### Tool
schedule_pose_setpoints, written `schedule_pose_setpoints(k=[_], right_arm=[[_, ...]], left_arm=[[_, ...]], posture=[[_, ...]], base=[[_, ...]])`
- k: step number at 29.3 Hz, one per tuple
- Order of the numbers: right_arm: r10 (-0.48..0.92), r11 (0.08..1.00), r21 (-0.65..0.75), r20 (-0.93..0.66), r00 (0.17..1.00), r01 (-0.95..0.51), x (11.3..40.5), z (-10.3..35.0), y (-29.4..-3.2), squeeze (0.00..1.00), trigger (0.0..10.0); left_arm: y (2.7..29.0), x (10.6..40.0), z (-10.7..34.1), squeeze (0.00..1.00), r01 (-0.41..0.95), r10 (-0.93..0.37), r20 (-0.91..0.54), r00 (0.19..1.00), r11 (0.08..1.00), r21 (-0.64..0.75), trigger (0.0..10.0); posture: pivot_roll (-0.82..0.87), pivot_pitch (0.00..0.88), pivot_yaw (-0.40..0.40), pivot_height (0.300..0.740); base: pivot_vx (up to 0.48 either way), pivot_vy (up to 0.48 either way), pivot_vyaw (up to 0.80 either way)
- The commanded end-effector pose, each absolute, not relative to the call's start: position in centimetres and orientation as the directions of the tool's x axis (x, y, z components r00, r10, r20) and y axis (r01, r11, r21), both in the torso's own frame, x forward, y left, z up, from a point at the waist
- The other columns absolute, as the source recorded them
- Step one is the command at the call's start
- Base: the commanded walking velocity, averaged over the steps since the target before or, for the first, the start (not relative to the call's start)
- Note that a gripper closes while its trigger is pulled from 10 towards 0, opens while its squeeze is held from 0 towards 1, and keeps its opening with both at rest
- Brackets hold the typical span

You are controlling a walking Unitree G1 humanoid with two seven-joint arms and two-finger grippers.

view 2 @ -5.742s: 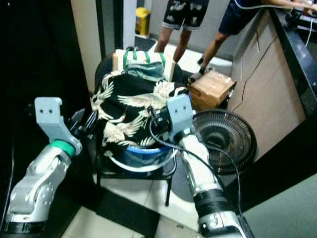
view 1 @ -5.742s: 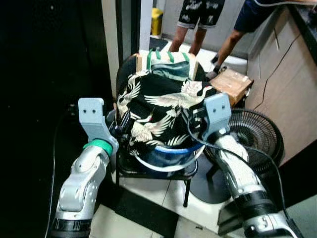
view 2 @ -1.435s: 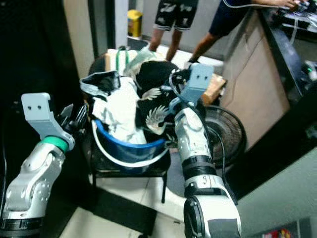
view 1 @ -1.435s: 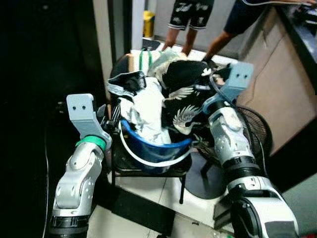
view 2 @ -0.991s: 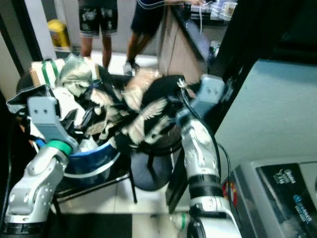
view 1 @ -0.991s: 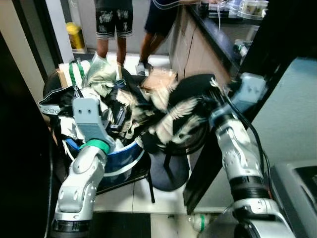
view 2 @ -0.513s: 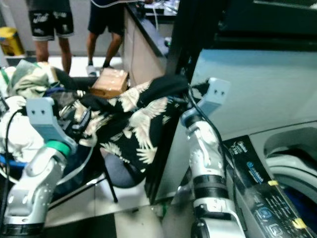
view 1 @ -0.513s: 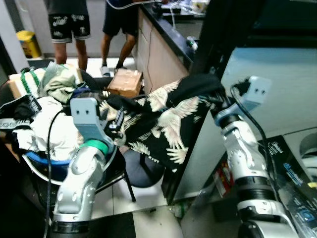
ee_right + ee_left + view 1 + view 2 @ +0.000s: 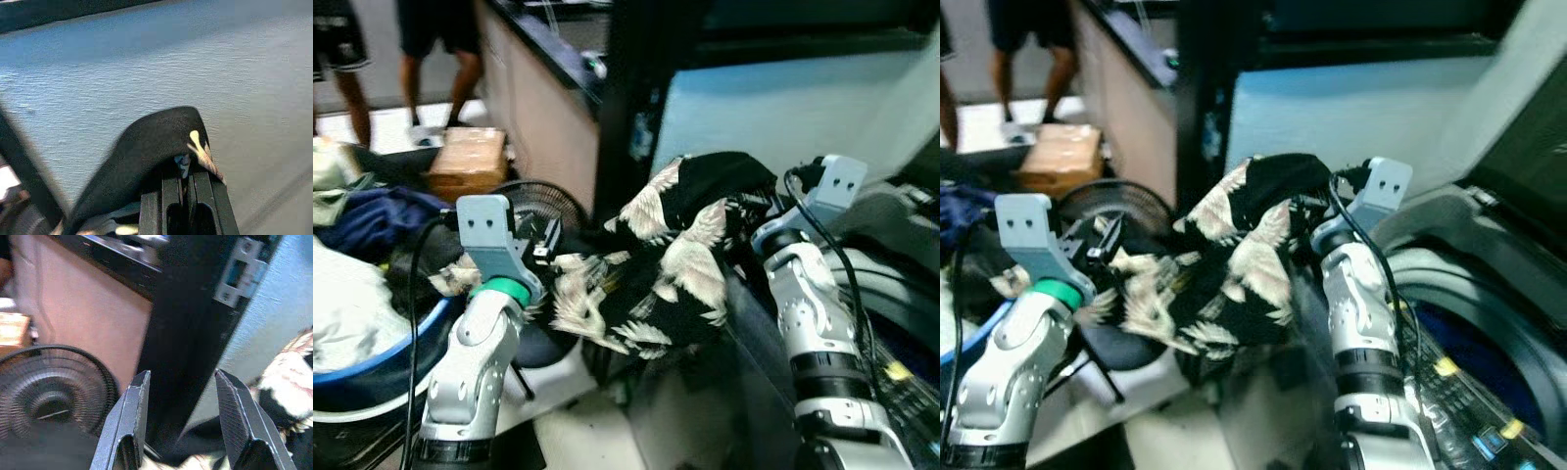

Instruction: Clothes washing

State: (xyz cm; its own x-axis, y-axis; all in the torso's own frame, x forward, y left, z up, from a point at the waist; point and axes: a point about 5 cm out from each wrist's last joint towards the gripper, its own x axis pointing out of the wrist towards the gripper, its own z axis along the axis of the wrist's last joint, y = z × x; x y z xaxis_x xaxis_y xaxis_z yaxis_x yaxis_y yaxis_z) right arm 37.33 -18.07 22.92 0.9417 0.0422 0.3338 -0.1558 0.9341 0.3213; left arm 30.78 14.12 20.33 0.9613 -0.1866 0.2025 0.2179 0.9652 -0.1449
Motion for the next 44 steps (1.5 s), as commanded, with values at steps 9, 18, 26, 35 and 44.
schedule_pose_setpoints(k=[9, 18, 26, 35, 44], right_arm=[[0.048, 0.930, 0.314, 0.413, 0.909, -0.192, 37.8, 26.7, -17.8, 0.00, 10.0], [0.039, 0.930, 0.311, 0.451, 0.892, -0.197, 38.1, 28.4, -18.0, 0.00, 10.0], [-0.040, 0.950, 0.274, 0.584, 0.811, -0.150, 38.2, 34.8, -21.0, 0.00, 10.0], [-0.080, 0.976, 0.204, 0.646, 0.759, -0.071, 37.3, 38.5, -23.4, 0.00, 10.0], [0.098, 0.978, 0.095, 0.566, 0.818, -0.183, 38.1, 37.4, -20.9, 0.00, 10.0]], left_arm=[[14.2, 30.8, 20.1, 0.00, 0.207, -0.179, 0.186, 0.966, 0.967, -0.146, 10.0], [14.2, 30.8, 20.1, 0.00, 0.200, -0.171, 0.186, 0.967, 0.968, -0.150, 10.0], [13.9, 31.1, 20.1, 0.00, 0.214, -0.185, 0.184, 0.965, 0.965, -0.150, 10.0], [14.1, 31.1, 20.2, 0.00, 0.217, -0.190, 0.182, 0.965, 0.965, -0.145, 10.0], [14.2, 31.0, 20.3, 0.00, 0.221, -0.193, 0.177, 0.965, 0.963, -0.152, 10.0]], posture=[[0.08, 0.036, -0.054, 0.740], [0.08, 0.038, -0.057, 0.740], [0.06, 0.042, -0.043, 0.740], [0.07, 0.040, -0.035, 0.740], [0.08, 0.045, -0.034, 0.740]], base=[[0.000, 0.000, -0.80], [0.000, 0.000, -0.80], [0.000, 0.000, -0.80], [0.000, 0.000, -0.80], [0.000, 0.000, -0.80]])
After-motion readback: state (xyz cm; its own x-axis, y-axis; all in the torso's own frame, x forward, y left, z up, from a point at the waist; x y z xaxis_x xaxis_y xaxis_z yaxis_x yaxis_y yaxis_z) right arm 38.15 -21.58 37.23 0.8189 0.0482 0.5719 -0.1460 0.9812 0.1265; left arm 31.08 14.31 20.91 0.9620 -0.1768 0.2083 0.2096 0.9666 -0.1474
